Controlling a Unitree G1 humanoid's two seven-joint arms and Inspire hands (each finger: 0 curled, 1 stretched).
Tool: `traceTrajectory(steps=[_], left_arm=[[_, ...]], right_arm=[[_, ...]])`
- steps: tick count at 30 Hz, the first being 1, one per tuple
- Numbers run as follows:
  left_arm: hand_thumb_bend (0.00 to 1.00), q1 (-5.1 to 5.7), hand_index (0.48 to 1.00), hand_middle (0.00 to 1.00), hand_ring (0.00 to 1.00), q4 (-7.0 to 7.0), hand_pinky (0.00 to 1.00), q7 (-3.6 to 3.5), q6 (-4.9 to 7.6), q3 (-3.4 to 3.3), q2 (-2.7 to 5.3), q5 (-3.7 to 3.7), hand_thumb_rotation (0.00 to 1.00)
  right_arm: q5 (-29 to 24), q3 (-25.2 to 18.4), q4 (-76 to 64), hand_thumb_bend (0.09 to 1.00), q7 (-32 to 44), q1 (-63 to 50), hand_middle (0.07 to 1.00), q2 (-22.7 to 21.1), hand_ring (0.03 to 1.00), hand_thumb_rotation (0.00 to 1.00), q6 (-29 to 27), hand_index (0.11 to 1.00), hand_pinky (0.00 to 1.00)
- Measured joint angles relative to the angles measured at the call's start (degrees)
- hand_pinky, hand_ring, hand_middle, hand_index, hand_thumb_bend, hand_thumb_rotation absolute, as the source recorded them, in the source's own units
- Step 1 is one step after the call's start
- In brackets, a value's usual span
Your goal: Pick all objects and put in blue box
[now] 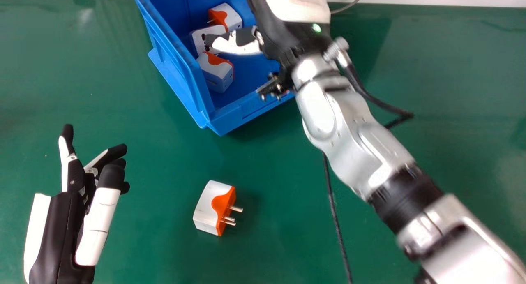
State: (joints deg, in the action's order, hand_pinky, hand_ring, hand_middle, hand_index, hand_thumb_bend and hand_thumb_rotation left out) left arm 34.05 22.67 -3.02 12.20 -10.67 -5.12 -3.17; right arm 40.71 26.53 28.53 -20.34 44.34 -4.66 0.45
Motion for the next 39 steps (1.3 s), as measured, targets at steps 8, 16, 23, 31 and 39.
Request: traceTrajectory(steps=[8, 16, 23, 31, 39], left_arm=[[0.9, -0.49, 0.884, 0.85, 0.83, -0.89, 0.73, -0.42, 0.12, -0.29, -0.07, 0.73, 0.99], [0.97, -1.2, 0.872, 0.83, 0.82, -3.67, 0.7, 0.12, 1.67, -0.28, 0.22, 0.93, 0.97], [1.0, -2.18, 0.855, 0.82, 0.8, -6.23, 0.68, 0.61, 3.47, 0.68, 1.39, 0.95, 0.95], [0.96, -3.56, 0.844, 0.81, 0.79, -8.98, 0.66, 1.04, 6.1, 0.79, 1.38, 0.79, 0.92], [0.96, -3.91, 0.842, 0.81, 0.79, -9.02, 0.66, 1.34, 6.31, 0.89, 1.32, 0.19, 0.92]], right_arm=[[2.6, 0.0, -21.3, 0.335, 0.4, -18.8, 0.969, -4.4, 0.901, 0.18, -0.9, 0.949, 0.72], [7.3, 1.6, -37.9, 0.451, 2.7, -41.2, 0.911, -7.6, 0.85, 0.43, -0.9, 0.895, 0.67], [11.3, 4.1, -38.9, 0.496, 3.8, -51.5, 0.904, -8.4, 0.852, 0.52, -0.6, 0.864, 0.68], [13.3, 6.6, -32.4, 0.536, 3.8, -51.9, 0.891, -7.6, 0.841, 0.5, -0.5, 0.853, 0.67], [16.0, 10.1, -21.0, 0.537, 3.2, -46.4, 0.881, -5.7, 0.827, 0.48, -0.3, 0.843, 0.67]])
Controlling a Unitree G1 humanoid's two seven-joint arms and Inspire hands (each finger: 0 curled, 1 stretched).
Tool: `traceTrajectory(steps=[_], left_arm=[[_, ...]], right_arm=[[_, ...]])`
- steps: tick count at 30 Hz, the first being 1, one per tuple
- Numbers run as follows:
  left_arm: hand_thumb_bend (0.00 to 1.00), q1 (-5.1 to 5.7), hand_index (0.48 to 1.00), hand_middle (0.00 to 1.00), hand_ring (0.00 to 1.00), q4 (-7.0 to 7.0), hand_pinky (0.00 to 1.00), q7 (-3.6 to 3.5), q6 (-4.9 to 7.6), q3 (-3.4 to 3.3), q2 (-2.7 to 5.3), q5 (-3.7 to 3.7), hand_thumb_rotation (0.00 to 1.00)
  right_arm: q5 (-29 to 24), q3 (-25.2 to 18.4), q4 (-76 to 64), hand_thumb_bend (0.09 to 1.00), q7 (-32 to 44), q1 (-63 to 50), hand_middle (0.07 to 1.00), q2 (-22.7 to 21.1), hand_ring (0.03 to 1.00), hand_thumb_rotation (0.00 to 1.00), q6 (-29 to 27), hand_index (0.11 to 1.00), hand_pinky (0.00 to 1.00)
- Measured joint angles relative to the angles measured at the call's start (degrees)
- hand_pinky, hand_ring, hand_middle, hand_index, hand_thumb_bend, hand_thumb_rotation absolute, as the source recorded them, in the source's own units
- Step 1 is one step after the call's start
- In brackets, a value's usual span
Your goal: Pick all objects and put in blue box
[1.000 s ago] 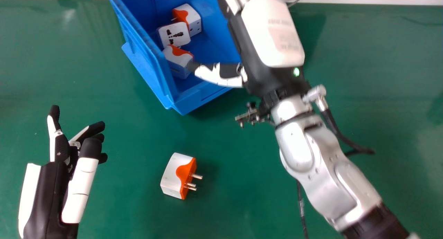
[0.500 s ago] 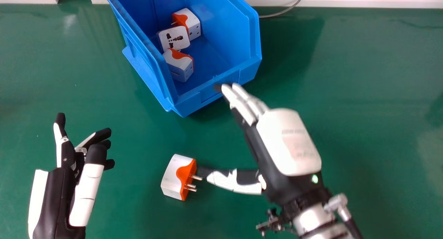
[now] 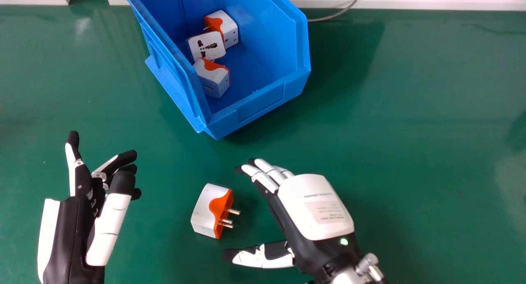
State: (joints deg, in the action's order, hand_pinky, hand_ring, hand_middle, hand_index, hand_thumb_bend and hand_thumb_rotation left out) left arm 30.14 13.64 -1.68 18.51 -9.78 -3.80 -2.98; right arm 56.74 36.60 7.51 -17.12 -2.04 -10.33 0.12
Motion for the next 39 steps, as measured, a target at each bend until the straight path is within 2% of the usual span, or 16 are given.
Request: traceTrajectory(steps=[1, 7, 13, 16, 21, 34, 39], left_arm=[[0.96, 0.01, 0.841, 0.81, 0.79, 0.0, 0.66, 0.03, 0.01, 0.02, 0.01, -0.3, 0.92], [0.96, 0.21, 0.84, 0.81, 0.79, 0.04, 0.66, 0.48, -0.05, 0.13, 0.03, -0.99, 0.91], [0.96, 0.05, 0.84, 0.81, 0.79, 0.03, 0.66, 0.59, 0.1, 0.45, 0.04, -1.0, 0.91], [0.96, 0.09, 0.84, 0.81, 0.79, 0.03, 0.66, 0.63, 0.15, 0.48, 0.04, -1.05, 0.91], [0.96, 0.17, 0.842, 0.81, 0.79, 0.03, 0.66, 0.64, 0.27, 0.49, 0.02, -1.06, 0.92], [0.97, 1.12, 0.852, 0.81, 0.8, 0.46, 0.67, 0.54, 0.29, 0.65, 0.02, -1.02, 0.93], [0.95, 1.36, 0.862, 0.82, 0.81, 0.47, 0.69, 0.54, 0.64, 1.13, 0.04, -1.03, 0.94]], right_arm=[[0.1, 0.4, 1.1, 0.536, 0.0, 0.8, 0.877, 0.4, 0.821, 0.49, 0.0, 0.84, 0.67], [0.3, 2.1, 6.1, 0.536, -0.5, 4.8, 0.864, 2.2, 0.814, 0.49, 0.4, 0.824, 0.67], [0.1, 2.6, 10.1, 0.538, -1.3, 8.5, 0.863, 4.0, 0.819, 0.49, 1.0, 0.819, 0.68], [0.1, 3.1, 12.1, 0.529, -1.9, 10.3, 0.865, 4.7, 0.821, 0.55, 1.5, 0.824, 0.69], [-0.1, 3.7, 16.1, 0.53, -4.5, 12.7, 0.85, 5.8, 0.801, 0.58, 1.4, 0.809, 0.67], [-0.3, 4.5, 21.1, 0.517, -6.1, 16.0, 0.837, 7.4, 0.787, 0.57, 1.6, 0.79, 0.66], [-0.1, 5.1, 22.9, 0.513, -6.4, 17.3, 0.82, 8.0, 0.78, 0.57, 2.0, 0.776, 0.65]])
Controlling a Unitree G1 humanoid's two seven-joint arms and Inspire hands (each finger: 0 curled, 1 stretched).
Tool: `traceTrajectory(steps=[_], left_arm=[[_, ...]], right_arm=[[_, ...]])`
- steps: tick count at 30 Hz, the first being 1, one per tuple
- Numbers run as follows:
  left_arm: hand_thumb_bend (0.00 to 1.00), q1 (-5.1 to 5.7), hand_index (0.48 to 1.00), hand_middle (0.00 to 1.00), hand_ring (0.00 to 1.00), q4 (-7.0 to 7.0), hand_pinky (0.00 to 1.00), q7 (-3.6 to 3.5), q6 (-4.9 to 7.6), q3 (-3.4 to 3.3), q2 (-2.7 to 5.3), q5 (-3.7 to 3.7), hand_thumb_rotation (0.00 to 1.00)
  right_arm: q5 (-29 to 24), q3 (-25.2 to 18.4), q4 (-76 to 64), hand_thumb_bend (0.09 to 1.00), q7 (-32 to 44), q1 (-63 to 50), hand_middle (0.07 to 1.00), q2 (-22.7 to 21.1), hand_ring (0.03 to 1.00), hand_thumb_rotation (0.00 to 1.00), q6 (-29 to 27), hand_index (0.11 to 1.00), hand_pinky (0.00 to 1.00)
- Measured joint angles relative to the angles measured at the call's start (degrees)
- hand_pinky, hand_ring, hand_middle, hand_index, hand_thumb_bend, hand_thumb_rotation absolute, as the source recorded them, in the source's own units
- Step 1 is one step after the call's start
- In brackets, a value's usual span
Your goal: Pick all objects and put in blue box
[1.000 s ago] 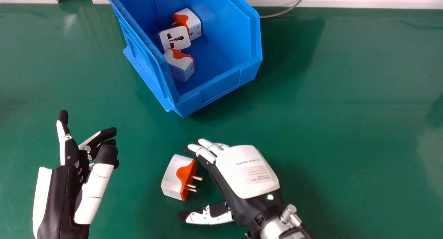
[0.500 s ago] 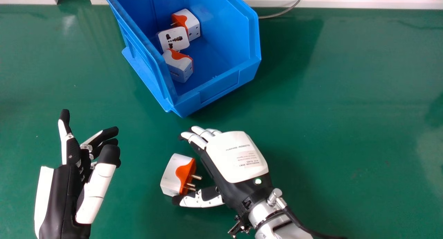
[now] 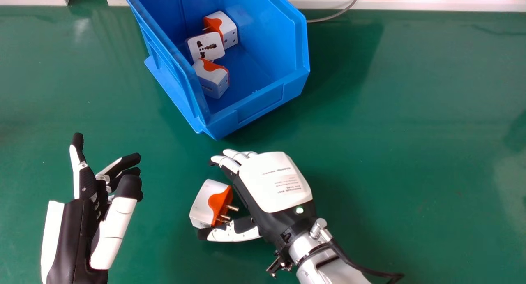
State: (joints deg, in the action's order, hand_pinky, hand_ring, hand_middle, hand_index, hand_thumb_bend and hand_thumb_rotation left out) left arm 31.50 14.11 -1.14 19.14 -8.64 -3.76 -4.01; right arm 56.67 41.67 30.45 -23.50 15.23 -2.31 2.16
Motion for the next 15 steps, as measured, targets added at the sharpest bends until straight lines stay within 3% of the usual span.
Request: traceTrajectory(steps=[6, 7, 9, 11, 15], left_arm=[[0.94, 0.87, 0.867, 0.83, 0.81, 0.06, 0.7, 0.03, 0.54, 0.31, 0.0, -0.01, 0.95], [0.94, 0.92, 0.868, 0.83, 0.81, 0.06, 0.7, 0.03, 0.59, 0.39, 0.0, -0.02, 0.95], [0.94, 0.99, 0.872, 0.83, 0.82, 0.07, 0.71, 0.06, 0.82, 0.45, 0.01, -0.08, 0.95], [0.93, 1.03, 0.875, 0.83, 0.82, 0.12, 0.72, 0.08, 0.84, 0.46, 0.01, -0.14, 0.96], [0.93, 1.38, 0.877, 0.84, 0.82, 0.41, 0.72, 0.14, 0.84, 0.53, 0.02, -0.41, 0.96]], right_arm=[[-0.1, 0.9, 2.1, 0.495, -0.6, 1.4, 0.753, 0.5, 0.725, 0.55, 0.8, 0.736, 0.61], [-0.2, 0.8, 2.3, 0.48, -0.6, 1.5, 0.703, 0.6, 0.668, 0.52, 0.8, 0.701, 0.57], [-2.2, -0.1, 2.3, 0.485, -0.4, 1.5, 0.49, 1.2, 0.439, 0.3, 0.5, 0.571, 0.37], [-3.9, -0.9, 1.8, 0.486, 0.8, 1.4, 0.426, 1.6, 0.374, 0.2, 0.5, 0.515, 0.3], [-5.7, -1.6, -0.3, 0.486, 4.1, 1.3, 0.406, 1.6, 0.339, 0.17, 1.3, 0.502, 0.27]])
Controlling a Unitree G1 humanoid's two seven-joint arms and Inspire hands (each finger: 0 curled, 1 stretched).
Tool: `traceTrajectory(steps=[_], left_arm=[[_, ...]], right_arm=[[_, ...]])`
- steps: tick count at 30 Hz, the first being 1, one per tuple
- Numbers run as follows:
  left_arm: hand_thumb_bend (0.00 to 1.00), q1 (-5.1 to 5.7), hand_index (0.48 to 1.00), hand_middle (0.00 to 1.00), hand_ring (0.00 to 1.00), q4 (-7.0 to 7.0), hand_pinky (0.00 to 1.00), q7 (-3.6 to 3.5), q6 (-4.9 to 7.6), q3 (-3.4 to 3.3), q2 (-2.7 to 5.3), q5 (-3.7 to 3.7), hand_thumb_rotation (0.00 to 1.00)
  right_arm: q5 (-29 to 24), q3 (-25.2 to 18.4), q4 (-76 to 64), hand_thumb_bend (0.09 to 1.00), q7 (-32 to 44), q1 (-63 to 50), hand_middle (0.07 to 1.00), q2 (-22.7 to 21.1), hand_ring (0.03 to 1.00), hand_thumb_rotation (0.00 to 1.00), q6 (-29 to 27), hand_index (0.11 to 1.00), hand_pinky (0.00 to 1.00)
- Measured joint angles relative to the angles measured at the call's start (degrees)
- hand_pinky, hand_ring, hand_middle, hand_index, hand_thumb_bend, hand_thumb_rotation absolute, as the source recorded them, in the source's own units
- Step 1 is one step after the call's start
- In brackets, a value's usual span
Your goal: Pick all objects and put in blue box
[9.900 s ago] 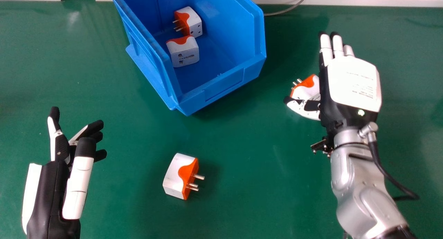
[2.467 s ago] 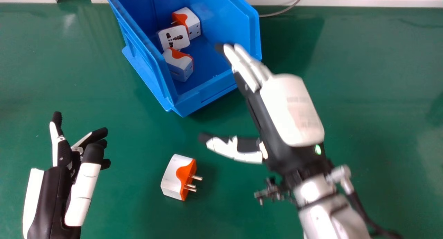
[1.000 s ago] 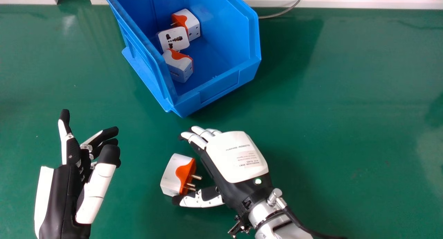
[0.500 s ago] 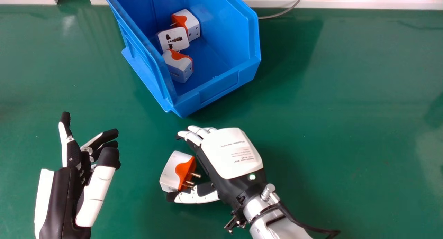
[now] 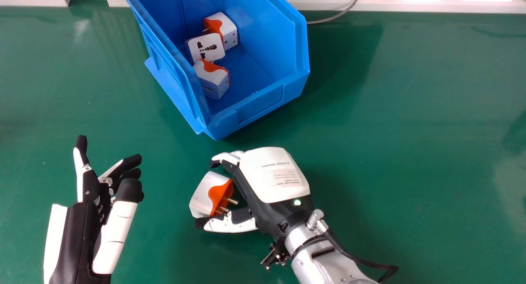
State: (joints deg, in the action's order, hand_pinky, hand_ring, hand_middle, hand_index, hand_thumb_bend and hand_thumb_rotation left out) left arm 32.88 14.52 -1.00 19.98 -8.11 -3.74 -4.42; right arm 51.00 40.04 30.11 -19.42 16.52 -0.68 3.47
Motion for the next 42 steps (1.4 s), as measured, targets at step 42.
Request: traceTrajectory(steps=[42], left_arm=[[0.9, -0.55, 0.89, 0.85, 0.84, 0.81, 0.74, -0.14, -0.18, -0.14, -0.26, 0.06, 0.99]], right_arm=[[-3.4, -12.3, -37.3, 0.49, 8.0, -16.3, 0.163, -8.6, 0.105, 0.13, 6.4, 0.473, 0.06]])
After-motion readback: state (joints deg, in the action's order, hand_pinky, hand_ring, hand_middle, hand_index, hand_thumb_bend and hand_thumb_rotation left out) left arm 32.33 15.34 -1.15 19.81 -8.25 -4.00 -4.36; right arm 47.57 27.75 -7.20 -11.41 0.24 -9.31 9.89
